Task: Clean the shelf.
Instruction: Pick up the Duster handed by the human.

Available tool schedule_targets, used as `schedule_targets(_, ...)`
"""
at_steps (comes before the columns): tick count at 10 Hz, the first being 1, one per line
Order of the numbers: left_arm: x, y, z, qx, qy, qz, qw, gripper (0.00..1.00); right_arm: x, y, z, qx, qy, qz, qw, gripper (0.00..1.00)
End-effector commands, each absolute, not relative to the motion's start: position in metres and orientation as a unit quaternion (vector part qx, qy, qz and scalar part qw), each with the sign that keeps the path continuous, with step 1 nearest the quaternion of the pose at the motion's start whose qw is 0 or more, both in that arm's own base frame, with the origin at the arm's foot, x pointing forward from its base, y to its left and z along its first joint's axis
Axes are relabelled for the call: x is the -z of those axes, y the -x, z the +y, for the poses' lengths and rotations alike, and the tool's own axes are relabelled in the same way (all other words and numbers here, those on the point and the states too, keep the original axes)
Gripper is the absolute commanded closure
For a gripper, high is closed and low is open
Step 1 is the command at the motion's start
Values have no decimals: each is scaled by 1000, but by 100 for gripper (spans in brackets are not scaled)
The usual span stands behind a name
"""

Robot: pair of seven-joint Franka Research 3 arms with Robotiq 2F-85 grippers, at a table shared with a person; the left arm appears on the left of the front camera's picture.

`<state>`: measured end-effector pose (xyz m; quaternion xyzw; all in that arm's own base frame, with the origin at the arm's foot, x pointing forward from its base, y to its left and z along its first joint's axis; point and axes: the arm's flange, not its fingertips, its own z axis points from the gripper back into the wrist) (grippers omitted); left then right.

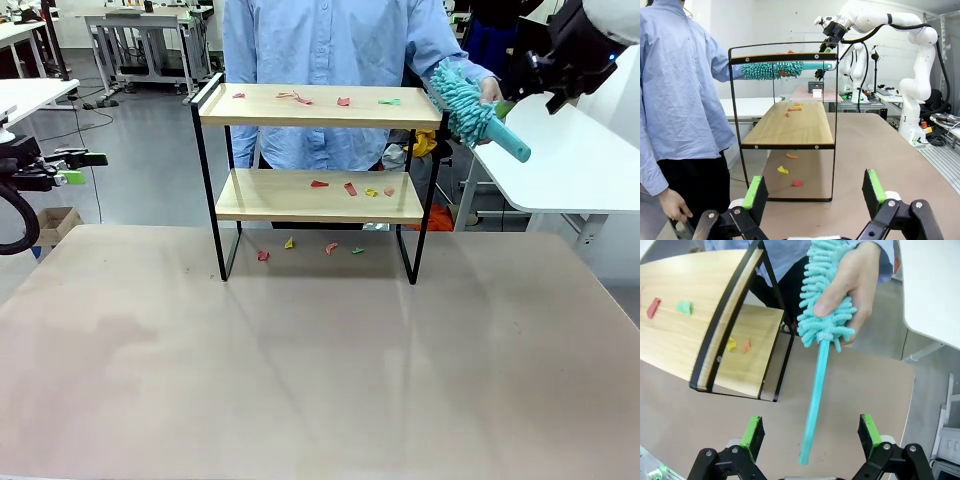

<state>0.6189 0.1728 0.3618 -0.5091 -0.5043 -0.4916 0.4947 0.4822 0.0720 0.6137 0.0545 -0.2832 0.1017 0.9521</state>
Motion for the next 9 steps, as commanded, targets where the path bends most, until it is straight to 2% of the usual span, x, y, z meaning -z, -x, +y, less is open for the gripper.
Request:
schedule_targets(1,-365,-618,172,494,507,-507,492,0,-600,-481,76,-90,-49,-276,956,0)
schedule_targets(7,-365,-618,172,494,507,-507,492,0,-575,-487,77,-93,-51,-259,960,0)
schedule_targets(8,-365,-618,172,494,507,-507,492,0,-573,-487,76,-94,-53,-265,958,15)
schedule_targets(9,-365,-618,172,494,507,-507,492,0,-572,-488,75,-90,-54,-260,960,60)
